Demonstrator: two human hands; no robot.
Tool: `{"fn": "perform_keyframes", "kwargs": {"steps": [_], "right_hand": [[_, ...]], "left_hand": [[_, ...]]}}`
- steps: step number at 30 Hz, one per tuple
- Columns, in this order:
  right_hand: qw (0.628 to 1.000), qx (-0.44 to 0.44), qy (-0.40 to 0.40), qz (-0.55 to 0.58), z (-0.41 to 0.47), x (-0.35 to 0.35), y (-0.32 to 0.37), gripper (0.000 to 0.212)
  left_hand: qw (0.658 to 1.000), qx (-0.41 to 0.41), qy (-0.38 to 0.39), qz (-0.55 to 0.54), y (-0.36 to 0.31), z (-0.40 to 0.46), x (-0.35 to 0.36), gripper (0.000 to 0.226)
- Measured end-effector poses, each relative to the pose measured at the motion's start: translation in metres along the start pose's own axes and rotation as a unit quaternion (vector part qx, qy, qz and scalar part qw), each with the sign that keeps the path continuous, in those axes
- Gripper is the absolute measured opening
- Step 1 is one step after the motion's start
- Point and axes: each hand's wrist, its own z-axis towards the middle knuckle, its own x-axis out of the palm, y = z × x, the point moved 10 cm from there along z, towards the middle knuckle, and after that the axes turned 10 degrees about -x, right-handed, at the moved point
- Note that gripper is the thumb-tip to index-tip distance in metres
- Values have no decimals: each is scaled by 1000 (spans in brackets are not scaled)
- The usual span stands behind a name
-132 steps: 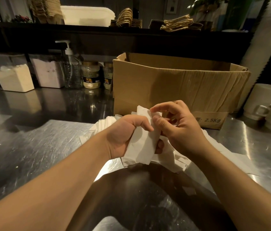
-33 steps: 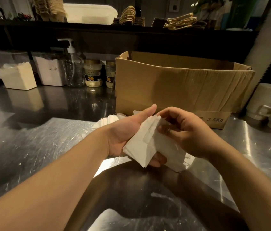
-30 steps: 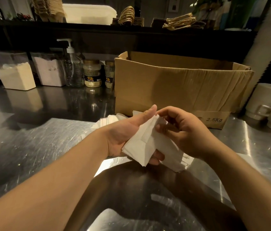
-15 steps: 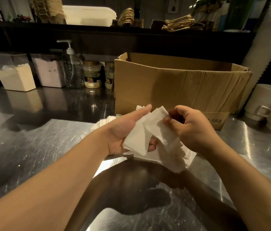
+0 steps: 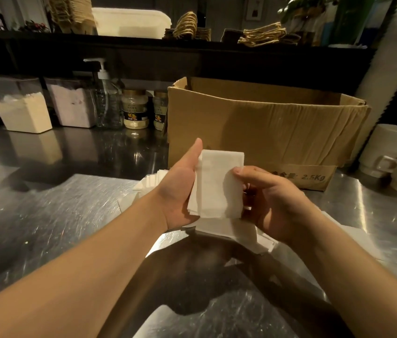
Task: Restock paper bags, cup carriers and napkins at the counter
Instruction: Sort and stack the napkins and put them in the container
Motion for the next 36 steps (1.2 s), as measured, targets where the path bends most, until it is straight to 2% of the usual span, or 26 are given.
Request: {"fn": "perform_keyframes", "kwargs": {"steps": [5, 9, 13, 15, 16, 18, 21, 23, 28, 31, 36], "right_hand": [[998, 26, -41, 35, -3, 4, -12, 26], [997, 25, -51, 47, -8, 8, -14, 27], [998, -38, -56, -18, -5, 4, -4, 24], [982, -112, -75, -136, -2, -2, 13, 37], [962, -162, -73, -206, -3, -2, 24, 47], [906, -251, -19, -340, -5, 10, 41, 78], [838, -281, 85, -459, -7, 28, 34, 116], [828, -267, 121, -477, -8, 31, 26, 128], [827, -248, 179, -471, -10, 37, 17, 127], [828, -276, 170, -457, -10, 38, 21, 121], [825, -298, 130, -463, -10, 32, 24, 99]], "left_hand": [[1000, 1, 28, -12, 2, -1, 8, 77], [999, -11, 45, 1, 5, -4, 14, 64], [997, -35, 53, -32, 8, -7, 14, 54], [995, -39, 59, -69, 7, -7, 12, 49], [994, -39, 60, -81, 7, -7, 11, 48], [993, -36, 68, -86, 5, -7, 11, 48], [994, -36, 83, -62, 6, -9, 18, 41], [995, -42, 78, -44, 8, -10, 19, 40], [995, -71, 64, -33, 14, -7, 14, 40], [994, -62, 59, -68, 13, -7, 14, 38], [989, -43, 59, -126, 9, -8, 13, 33]]}}
